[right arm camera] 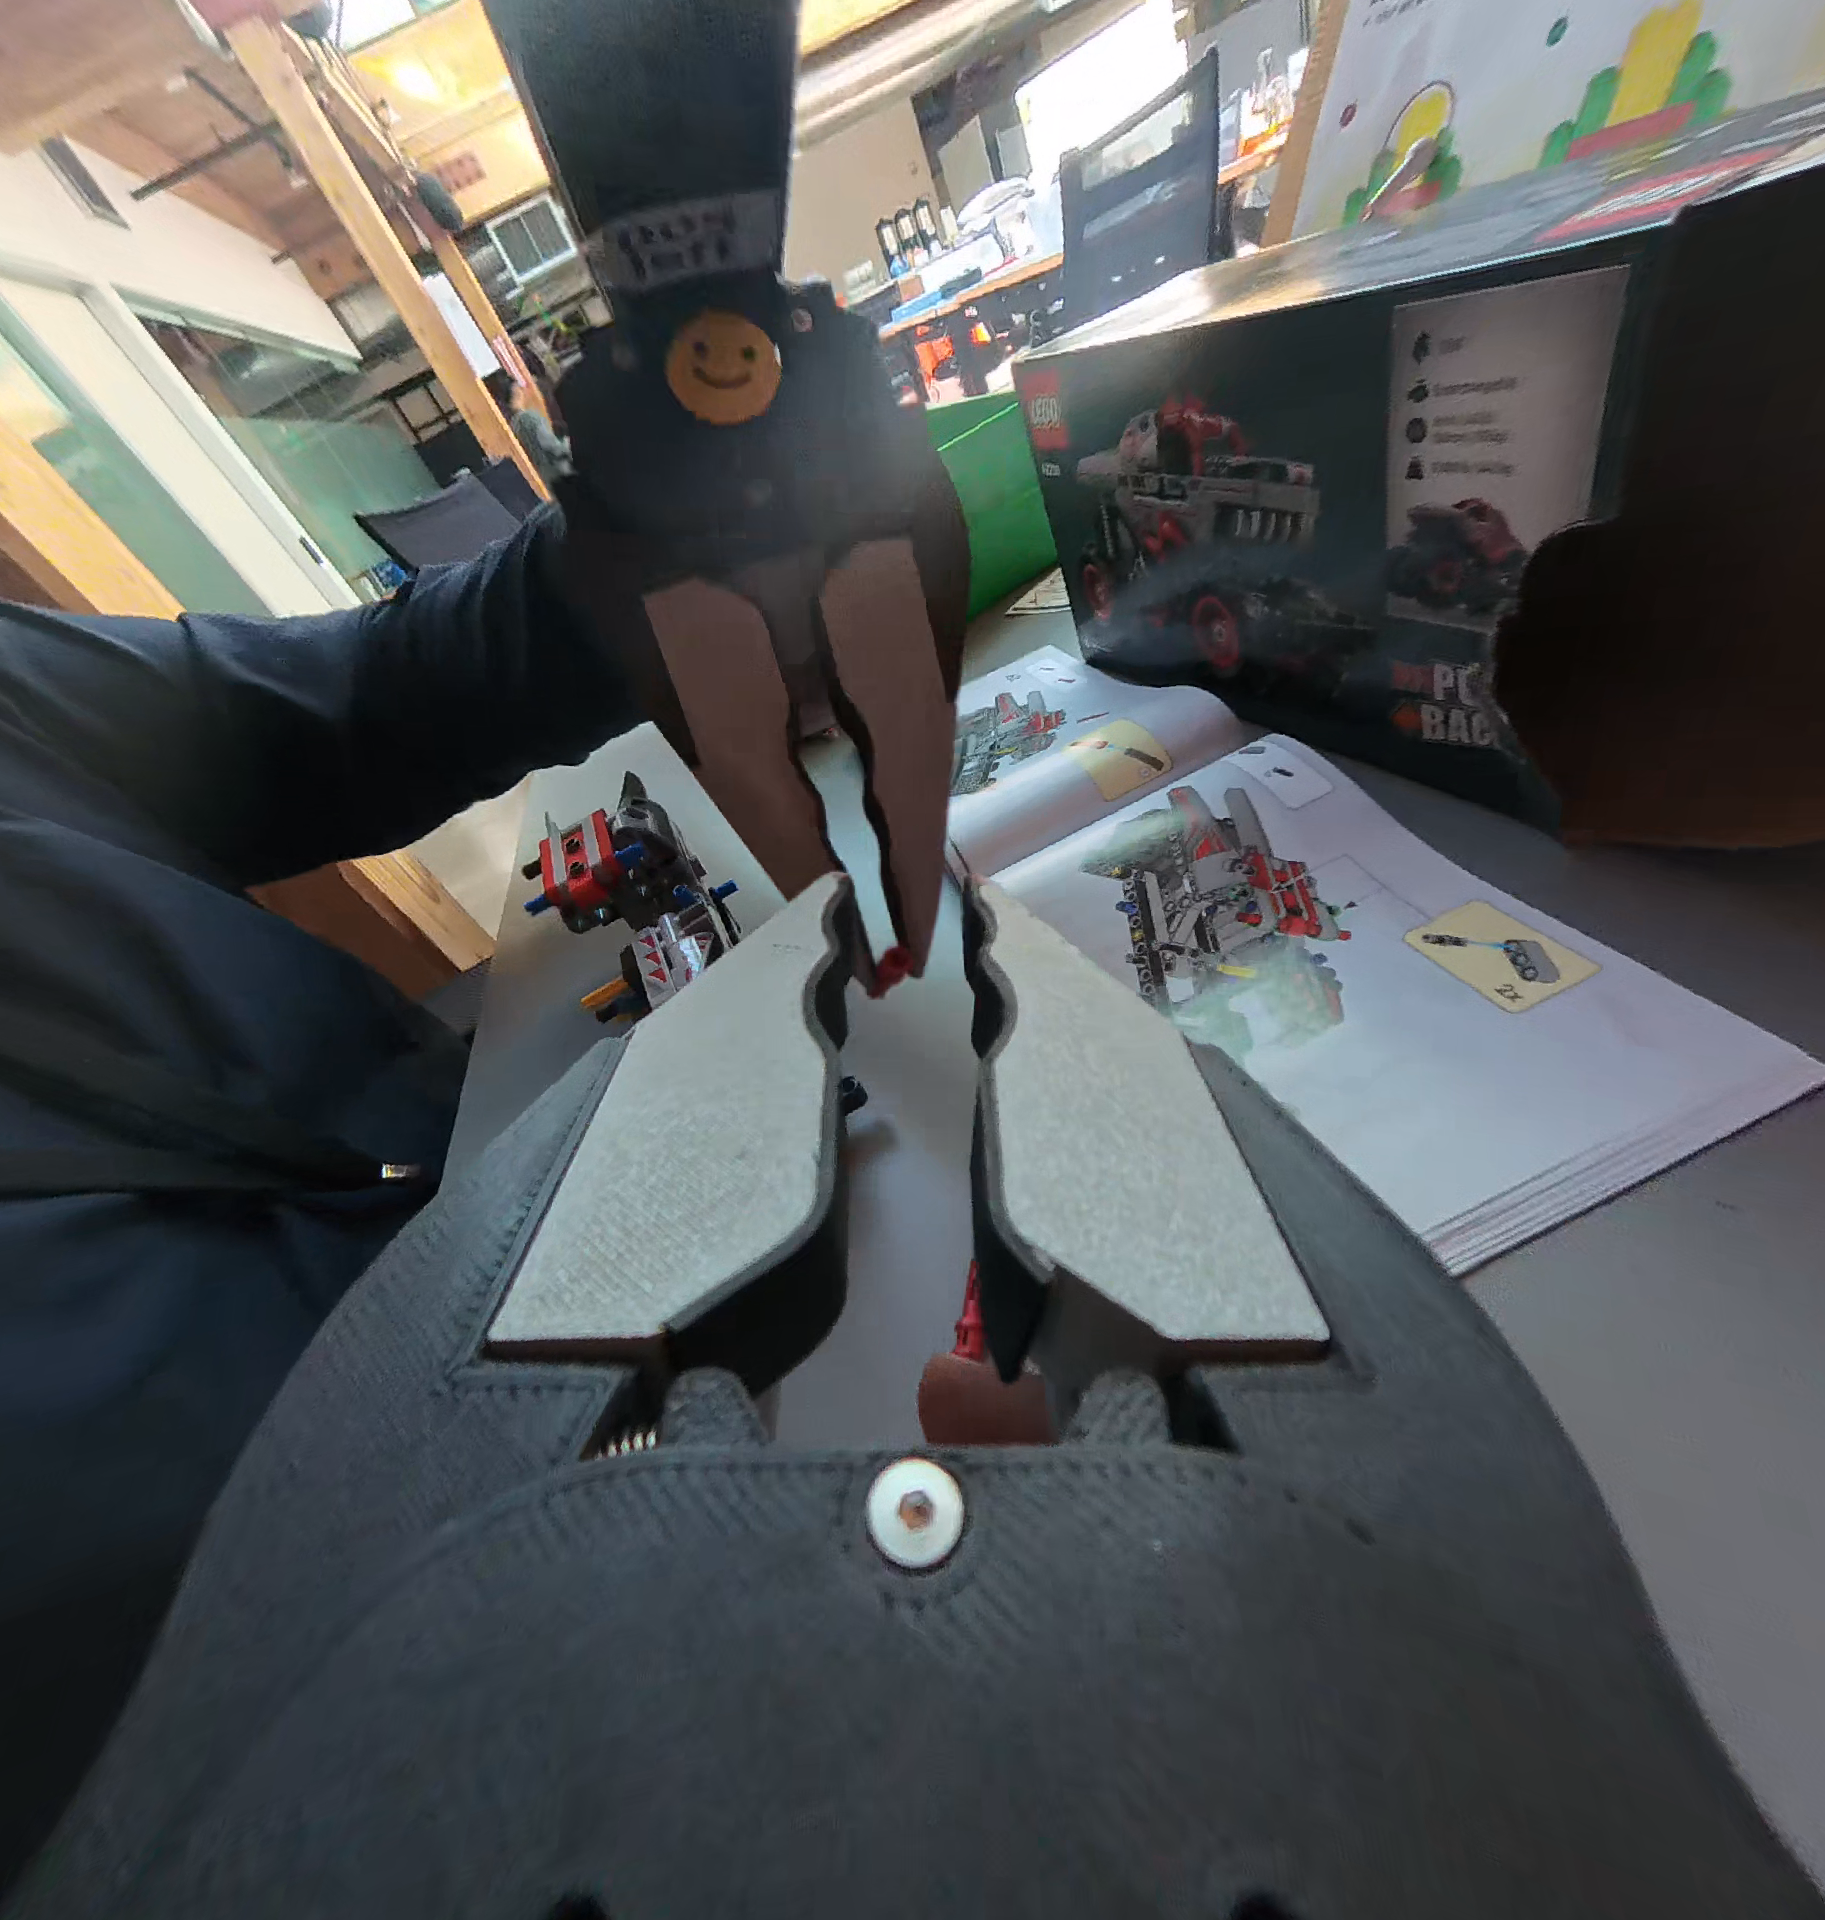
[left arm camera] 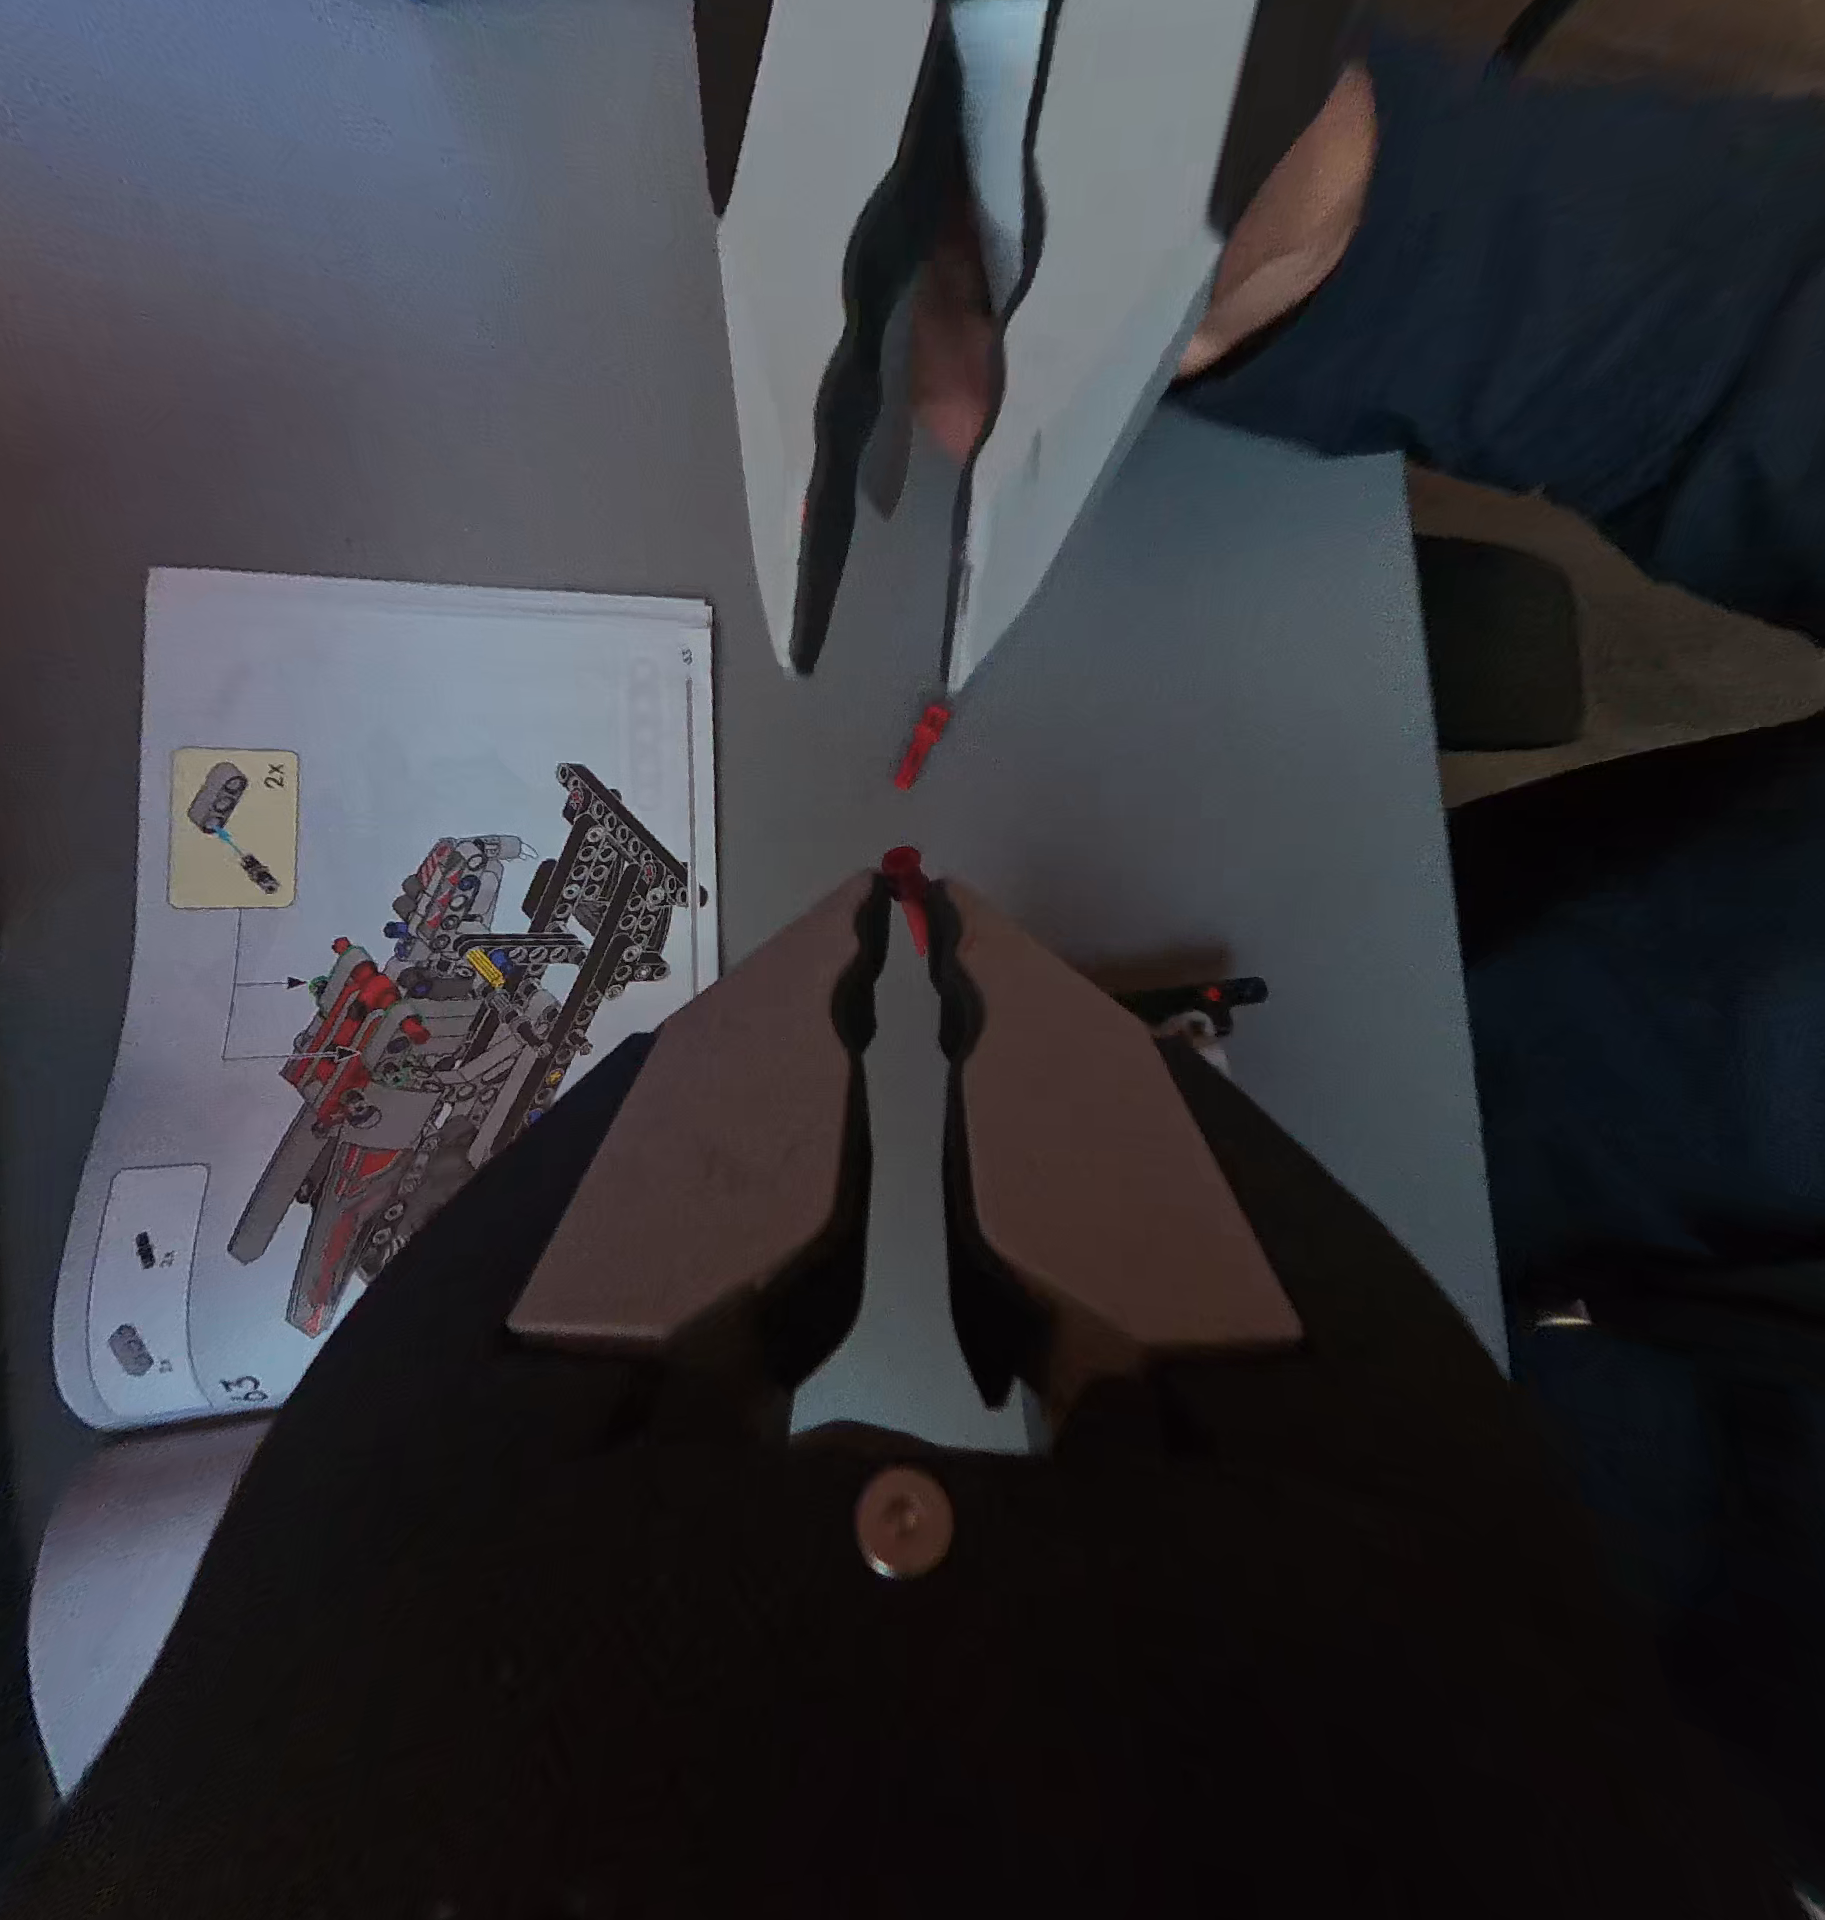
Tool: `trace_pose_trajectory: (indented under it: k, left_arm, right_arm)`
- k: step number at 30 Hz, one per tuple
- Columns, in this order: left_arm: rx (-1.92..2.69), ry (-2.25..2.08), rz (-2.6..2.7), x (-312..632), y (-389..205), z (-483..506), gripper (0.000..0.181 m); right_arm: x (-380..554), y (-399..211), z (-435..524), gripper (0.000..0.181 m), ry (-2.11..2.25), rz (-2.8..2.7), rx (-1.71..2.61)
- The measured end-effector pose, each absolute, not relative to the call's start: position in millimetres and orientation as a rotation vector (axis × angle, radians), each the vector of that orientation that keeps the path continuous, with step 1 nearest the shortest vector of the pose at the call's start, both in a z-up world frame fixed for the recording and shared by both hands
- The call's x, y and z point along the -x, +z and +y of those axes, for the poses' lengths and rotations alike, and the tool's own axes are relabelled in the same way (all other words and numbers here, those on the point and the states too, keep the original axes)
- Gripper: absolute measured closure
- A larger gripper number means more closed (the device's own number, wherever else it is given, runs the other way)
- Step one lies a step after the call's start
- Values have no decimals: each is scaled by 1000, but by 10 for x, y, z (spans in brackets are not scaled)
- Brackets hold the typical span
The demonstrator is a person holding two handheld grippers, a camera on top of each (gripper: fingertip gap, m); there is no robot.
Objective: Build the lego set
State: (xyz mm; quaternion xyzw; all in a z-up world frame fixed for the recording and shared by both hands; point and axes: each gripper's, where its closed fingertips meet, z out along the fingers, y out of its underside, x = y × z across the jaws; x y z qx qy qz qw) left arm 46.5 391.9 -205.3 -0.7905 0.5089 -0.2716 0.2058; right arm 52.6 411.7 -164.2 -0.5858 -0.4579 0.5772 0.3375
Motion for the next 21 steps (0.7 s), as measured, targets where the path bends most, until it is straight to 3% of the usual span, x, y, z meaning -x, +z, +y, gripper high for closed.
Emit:
trace_pose_trajectory:
  k: [7, 14, 21]
  left_arm:
    - [2550, -698, 1636, -374, -2658, 3747, 178]
    - [2508, -642, 1677, -422, -2683, 3764, 177]
    - [2454, -508, 1721, -320, -2629, 3776, 157]
  right_arm:
    - [-545, -1801, 4105, 165, 1439, -1269, 1587]
    - [-518, -1898, 4056, 165, 1371, -1340, 1604]
    - [-521, -1987, 3968, 165, 1322, -1433, 1599]
